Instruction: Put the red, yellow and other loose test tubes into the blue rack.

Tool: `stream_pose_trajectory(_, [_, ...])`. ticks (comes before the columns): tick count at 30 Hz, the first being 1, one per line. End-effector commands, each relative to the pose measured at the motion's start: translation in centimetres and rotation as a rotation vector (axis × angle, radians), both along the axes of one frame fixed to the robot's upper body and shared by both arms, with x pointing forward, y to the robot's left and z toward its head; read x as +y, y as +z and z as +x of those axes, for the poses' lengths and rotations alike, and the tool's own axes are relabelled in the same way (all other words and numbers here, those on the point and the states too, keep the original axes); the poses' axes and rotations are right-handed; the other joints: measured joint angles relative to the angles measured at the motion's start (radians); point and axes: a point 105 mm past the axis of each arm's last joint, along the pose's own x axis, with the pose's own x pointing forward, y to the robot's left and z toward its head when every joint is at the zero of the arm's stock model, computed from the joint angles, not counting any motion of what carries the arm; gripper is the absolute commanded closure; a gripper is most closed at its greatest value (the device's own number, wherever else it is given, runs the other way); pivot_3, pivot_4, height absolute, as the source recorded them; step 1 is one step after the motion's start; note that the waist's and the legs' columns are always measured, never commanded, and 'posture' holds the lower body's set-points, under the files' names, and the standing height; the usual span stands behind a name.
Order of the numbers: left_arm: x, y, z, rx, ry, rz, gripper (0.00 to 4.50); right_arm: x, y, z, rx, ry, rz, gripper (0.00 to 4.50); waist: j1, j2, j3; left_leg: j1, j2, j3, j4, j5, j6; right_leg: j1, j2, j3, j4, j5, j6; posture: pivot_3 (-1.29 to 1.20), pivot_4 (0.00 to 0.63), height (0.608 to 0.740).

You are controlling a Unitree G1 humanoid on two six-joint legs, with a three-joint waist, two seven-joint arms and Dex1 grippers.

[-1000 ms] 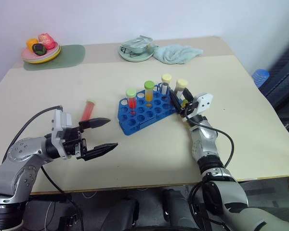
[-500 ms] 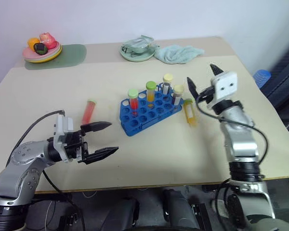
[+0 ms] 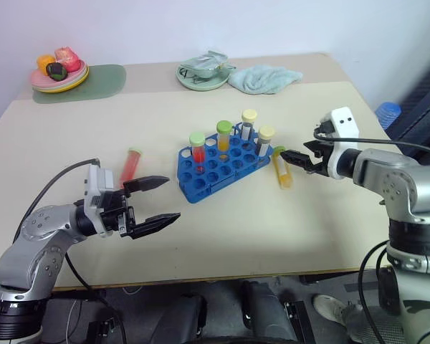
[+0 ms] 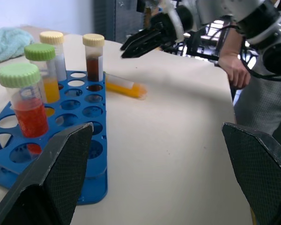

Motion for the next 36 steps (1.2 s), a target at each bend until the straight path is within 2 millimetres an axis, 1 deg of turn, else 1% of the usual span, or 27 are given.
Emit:
stream_pose_trajectory(1, [-0.2, 0.8, -0.3, -0.028, -0.019, -0.004, 0.0, 0.4, -0.2, 0.8, 0.057, 0.016, -0.023, 0.37, 0.0, 0.0, 0.0, -0.001, 0.0, 0.0, 0.0, 0.001, -0.001, -0.001, 0.0, 0.0, 0.0, 0.0, 0.0, 0.0, 0.15, 0.74])
stream_pose_trajectory(5, [-0.1, 0.6, -0.5, -0.022, -0.017, -0.002, 0.0, 0.3, -1.1, 1.8, 0.115, 0.004, -0.048, 0.37, 0.001, 0.0, 0.0, -0.009, 0.0, 0.0, 0.001, 0.002, -0.003, -0.009, 0.0, 0.0, 0.0, 0.002, 0.001, 0.0, 0.15, 0.74])
stream_pose_trajectory(10, [0.3, 0.4, -0.8, -0.013, -0.005, 0.0, 0.0, -0.1, -1.8, 3.1, 0.141, -0.001, -0.102, 0.37, 0.0, 0.0, 0.0, -0.014, 0.0, 0.001, 0.001, 0.002, -0.003, -0.015, 0.0, 0.0, 0.001, 0.003, 0.001, 0.0, 0.15, 0.74])
stream_pose_trajectory(16, [0.4, 0.3, -1.1, -0.01, 0.004, 0.004, 0.0, -0.5, -2.9, 3.6, 0.155, 0.033, -0.194, 0.37, -0.003, 0.0, 0.0, -0.014, 0.0, 0.002, 0.001, 0.002, -0.003, -0.015, 0.0, 0.001, 0.001, 0.004, 0.0, 0.0, 0.15, 0.74])
stream_pose_trajectory(17, [0.4, 0.3, -1.2, -0.01, 0.005, 0.005, 0.0, -0.5, -3.0, 3.7, 0.153, 0.044, -0.207, 0.6, -0.003, 0.0, 0.0, -0.014, 0.0, 0.002, 0.002, 0.002, -0.003, -0.015, 0.0, 0.001, 0.001, 0.004, 0.0, 0.0, 0.15, 0.74])
stream_pose_trajectory(19, [0.4, 0.3, -1.2, -0.01, 0.007, 0.005, 0.0, -0.5, -3.1, 3.7, 0.151, 0.058, -0.221, 1.21, -0.003, 0.0, 0.0, -0.013, 0.0, 0.002, 0.002, 0.002, -0.004, -0.014, 0.0, 0.001, 0.001, 0.006, 0.0, 0.0, 0.15, 0.74])
stream_pose_trajectory(22, [0.4, 0.3, -1.3, -0.009, 0.009, 0.006, 0.0, -0.4, -3.0, 3.6, 0.152, 0.072, -0.226, 2.69, -0.002, 0.0, 0.0, -0.013, 0.0, 0.002, 0.002, 0.003, -0.004, -0.014, 0.001, 0.001, 0.001, 0.006, 0.0, 0.0, 0.15, 0.74])
stream_pose_trajectory(23, [0.4, 0.3, -1.3, -0.009, 0.011, 0.006, 0.0, -0.5, -3.0, 3.6, 0.151, 0.077, -0.233, 3.1, -0.003, 0.0, 0.0, -0.012, 0.001, 0.002, 0.002, 0.003, -0.005, -0.014, 0.001, 0.001, 0.002, 0.006, 0.0, 0.0, 0.15, 0.74])
stream_pose_trajectory(33, [0.4, 0.2, -1.0, -0.008, 0.005, 0.005, 0.0, -1.7, -3.3, 2.8, 0.151, 0.116, -0.297, 3.1, 0.002, 0.0, 0.0, -0.013, 0.001, 0.002, 0.002, 0.003, -0.005, -0.015, 0.001, 0.001, 0.001, 0.007, 0.0, 0.0, 0.15, 0.74])
stream_pose_trajectory(36, [0.4, 0.2, -0.9, -0.009, 0.003, 0.003, 0.0, -2.0, -2.8, 1.9, 0.139, 0.143, -0.28, 3.1, 0.004, 0.0, 0.0, -0.013, 0.001, 0.002, 0.002, 0.003, -0.005, -0.015, 0.001, 0.001, 0.001, 0.007, 0.0, 0.0, 0.15, 0.74])
